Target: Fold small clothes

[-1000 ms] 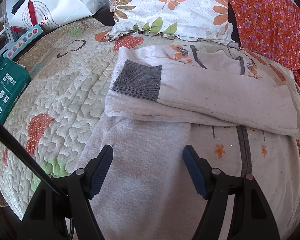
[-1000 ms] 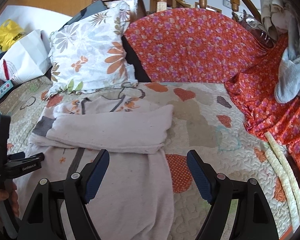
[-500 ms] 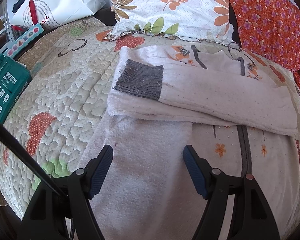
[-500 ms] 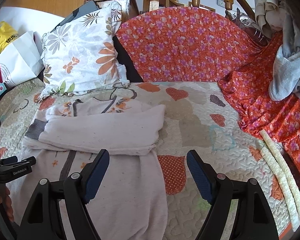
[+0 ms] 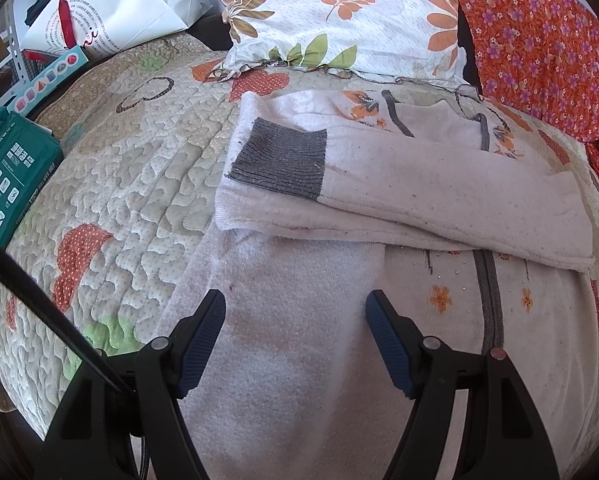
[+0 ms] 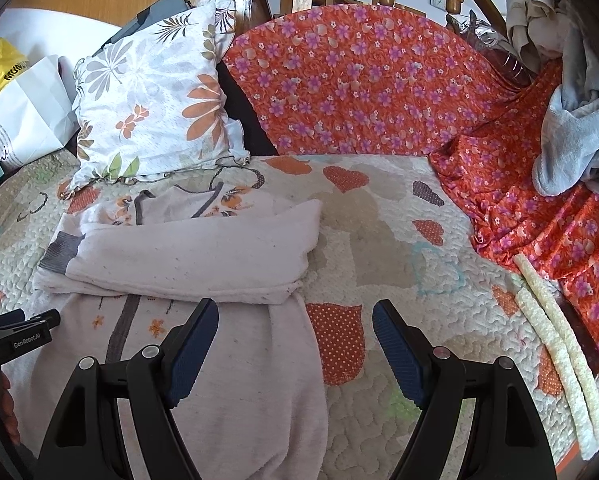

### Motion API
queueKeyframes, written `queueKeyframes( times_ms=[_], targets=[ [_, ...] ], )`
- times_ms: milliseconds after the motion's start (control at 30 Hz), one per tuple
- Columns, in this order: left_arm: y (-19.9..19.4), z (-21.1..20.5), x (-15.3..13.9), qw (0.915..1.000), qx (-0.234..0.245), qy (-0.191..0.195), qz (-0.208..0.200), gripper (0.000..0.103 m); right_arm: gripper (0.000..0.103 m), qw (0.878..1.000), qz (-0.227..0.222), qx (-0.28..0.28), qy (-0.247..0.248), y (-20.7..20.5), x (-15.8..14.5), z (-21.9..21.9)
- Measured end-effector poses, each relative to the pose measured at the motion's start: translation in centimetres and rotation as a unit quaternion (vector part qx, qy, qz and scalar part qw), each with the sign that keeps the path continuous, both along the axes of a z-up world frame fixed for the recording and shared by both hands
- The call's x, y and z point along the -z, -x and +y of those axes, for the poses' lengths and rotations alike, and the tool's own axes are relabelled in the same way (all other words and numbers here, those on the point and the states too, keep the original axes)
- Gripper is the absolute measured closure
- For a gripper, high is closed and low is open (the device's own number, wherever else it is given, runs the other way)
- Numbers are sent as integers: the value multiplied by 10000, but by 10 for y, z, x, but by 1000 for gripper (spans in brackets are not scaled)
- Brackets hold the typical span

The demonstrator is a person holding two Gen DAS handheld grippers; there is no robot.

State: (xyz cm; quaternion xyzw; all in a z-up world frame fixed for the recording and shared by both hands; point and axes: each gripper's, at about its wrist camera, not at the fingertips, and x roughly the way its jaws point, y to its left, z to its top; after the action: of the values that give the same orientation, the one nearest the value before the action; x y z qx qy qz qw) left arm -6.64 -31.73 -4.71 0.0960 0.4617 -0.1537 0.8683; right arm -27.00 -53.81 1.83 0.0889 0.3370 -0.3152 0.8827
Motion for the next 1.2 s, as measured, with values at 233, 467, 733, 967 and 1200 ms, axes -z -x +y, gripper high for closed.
queueKeyframes(
  times_ms=[233, 467, 733, 967, 1200],
  targets=[
    [0, 1, 0, 10000, 1, 2, 0, 31, 19, 10000, 42, 18, -13, -1, 2, -1],
    [0, 1, 0, 10000, -1, 2, 0, 31, 19, 9999, 94, 41, -10, 0, 4, -3],
    [0, 1, 0, 10000, -1, 1, 2, 31, 19, 9998, 167, 90, 10, -1, 7, -5],
    [0, 1, 0, 10000, -3, 4, 1, 31, 19, 9998, 172, 91, 10, -2, 7, -4],
    [0, 1, 0, 10000, -1, 3, 3, 31, 19, 9998, 195, 92, 14, -2, 9, -4]
  ],
)
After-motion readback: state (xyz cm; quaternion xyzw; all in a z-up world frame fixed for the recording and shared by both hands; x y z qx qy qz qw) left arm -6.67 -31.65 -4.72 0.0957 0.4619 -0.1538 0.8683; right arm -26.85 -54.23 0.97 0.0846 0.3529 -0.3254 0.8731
